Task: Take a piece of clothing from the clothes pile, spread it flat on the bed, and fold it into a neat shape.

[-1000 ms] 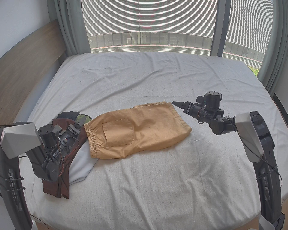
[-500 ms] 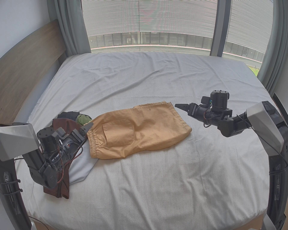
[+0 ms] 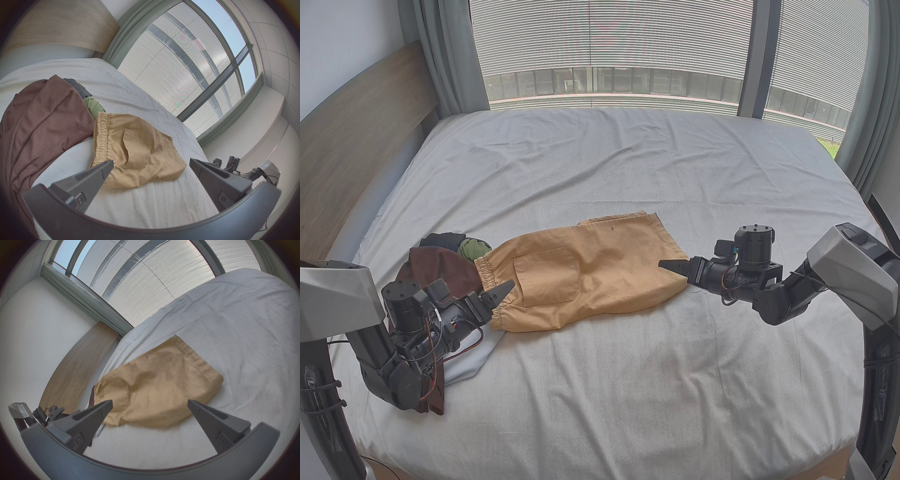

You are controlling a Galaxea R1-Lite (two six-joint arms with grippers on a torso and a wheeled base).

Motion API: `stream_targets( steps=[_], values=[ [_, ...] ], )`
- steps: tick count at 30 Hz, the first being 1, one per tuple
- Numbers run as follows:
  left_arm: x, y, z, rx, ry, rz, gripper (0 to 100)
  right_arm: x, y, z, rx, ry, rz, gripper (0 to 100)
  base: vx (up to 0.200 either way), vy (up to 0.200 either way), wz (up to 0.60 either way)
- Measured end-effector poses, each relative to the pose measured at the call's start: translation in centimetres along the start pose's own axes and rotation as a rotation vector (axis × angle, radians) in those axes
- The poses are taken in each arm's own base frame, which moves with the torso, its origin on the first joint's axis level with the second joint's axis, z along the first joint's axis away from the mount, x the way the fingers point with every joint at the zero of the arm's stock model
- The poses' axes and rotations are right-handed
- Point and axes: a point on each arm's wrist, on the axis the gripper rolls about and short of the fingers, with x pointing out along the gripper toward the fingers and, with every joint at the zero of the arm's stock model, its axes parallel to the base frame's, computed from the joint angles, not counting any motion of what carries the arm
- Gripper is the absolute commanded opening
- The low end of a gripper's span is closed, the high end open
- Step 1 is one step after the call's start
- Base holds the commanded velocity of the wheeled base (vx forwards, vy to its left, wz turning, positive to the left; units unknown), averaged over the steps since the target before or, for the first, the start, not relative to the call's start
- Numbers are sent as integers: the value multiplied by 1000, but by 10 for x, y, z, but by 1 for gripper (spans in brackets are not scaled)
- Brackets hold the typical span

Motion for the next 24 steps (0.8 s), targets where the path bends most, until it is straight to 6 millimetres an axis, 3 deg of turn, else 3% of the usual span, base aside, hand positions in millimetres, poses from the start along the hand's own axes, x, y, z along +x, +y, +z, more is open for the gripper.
stream_targets(
  steps=[5,6,24],
  values=[
    [-1,0,-2,13,7,2,100,8,-8,-16,19,41,-17,100,0,0,0],
    [-1,0,-1,15,7,4,100,18,-19,-33,36,80,-34,100,0,0,0],
    [0,5,-3,12,11,17,100,64,-26,-52,60,76,-54,100,0,0,0]
  ],
)
